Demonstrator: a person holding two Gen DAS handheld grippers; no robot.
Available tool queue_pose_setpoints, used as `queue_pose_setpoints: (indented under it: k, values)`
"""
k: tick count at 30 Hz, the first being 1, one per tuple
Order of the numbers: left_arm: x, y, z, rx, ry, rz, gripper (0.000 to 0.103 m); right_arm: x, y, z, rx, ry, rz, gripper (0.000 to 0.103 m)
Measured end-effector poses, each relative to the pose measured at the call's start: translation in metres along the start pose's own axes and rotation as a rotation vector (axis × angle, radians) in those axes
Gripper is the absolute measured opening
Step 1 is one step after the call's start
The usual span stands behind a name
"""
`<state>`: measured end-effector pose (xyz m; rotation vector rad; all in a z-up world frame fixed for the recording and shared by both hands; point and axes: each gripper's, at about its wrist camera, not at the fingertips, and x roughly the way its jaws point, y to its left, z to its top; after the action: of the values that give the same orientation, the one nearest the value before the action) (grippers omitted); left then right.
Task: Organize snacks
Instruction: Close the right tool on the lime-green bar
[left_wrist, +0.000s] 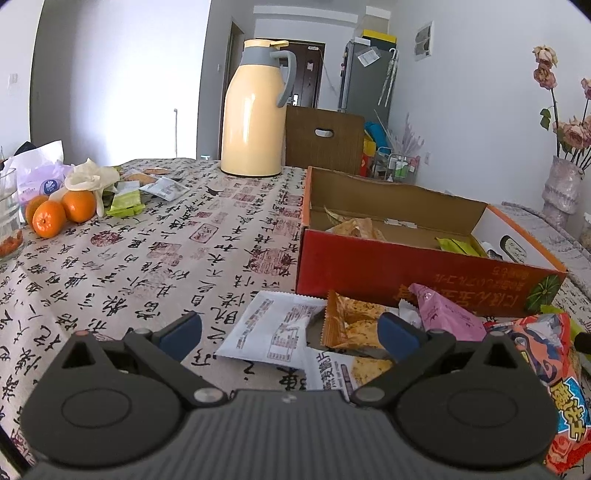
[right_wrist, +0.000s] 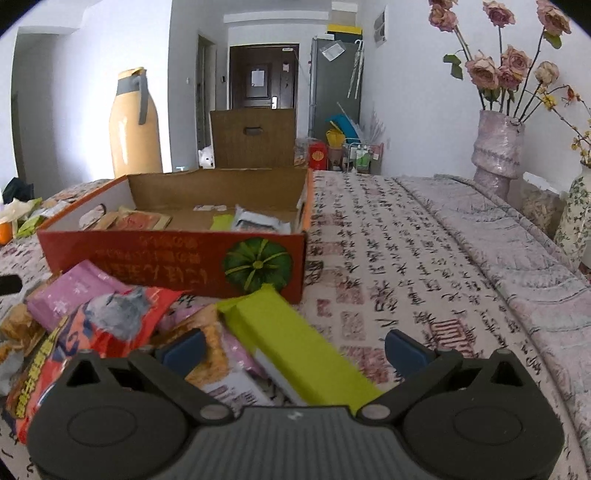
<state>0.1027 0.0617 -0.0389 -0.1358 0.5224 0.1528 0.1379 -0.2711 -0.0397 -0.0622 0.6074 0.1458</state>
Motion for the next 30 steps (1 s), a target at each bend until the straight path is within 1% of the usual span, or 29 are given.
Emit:
queue_pose_setpoints:
  k: [6,8,9,11,13,14,16,18,20,23,24,26,30]
  values:
    - [0.001,0.001,0.0,-0.005,0.005,-0.002,0.103,0.017,-0.013,-0.003,-0.018,0.071,0.005,0.103]
    - [0.001,0.0,0.0,-0.003,0.006,0.001,0.103,0.024,-0.017,0.0,-0.006,0.082,0.033,0.103]
    - [0.001,0.0,0.0,-0.003,0.007,0.002,0.103,0.026,-0.018,0.002,0.0,0.083,0.054,0.101]
    - [0.002,0.0,0.0,-0.002,0.009,0.005,0.103,0.03,-0.019,0.006,0.005,0.084,0.092,0.093]
    - [0.002,0.0,-0.001,-0.003,0.011,0.007,0.103,0.033,-0.021,0.009,0.025,0.096,0.137,0.082]
    - [0.002,0.0,-0.001,-0.003,0.011,0.008,0.103,0.034,-0.023,0.011,0.047,0.106,0.163,0.079]
    - [0.003,0.0,0.0,-0.002,0.013,0.007,0.103,0.034,-0.027,0.009,0.095,0.113,0.207,0.067]
    - [0.003,0.0,0.0,-0.002,0.014,0.008,0.103,0.032,-0.029,0.005,0.114,0.105,0.211,0.064]
    - [0.003,-0.001,-0.001,-0.002,0.014,0.008,0.103,0.03,-0.033,0.002,0.123,0.105,0.207,0.056]
    - [0.003,0.0,0.0,-0.004,0.013,0.01,0.103,0.023,-0.04,-0.006,0.144,0.108,0.208,0.038]
    - [0.003,0.0,0.0,-0.005,0.013,0.011,0.103,0.02,-0.041,-0.007,0.15,0.102,0.203,0.035]
    - [0.004,0.0,-0.001,-0.006,0.013,0.015,0.103,0.015,-0.042,-0.012,0.169,0.089,0.196,0.035]
    - [0.004,0.001,0.0,-0.006,0.018,0.025,0.103,0.003,-0.038,-0.02,0.184,0.043,0.147,0.034]
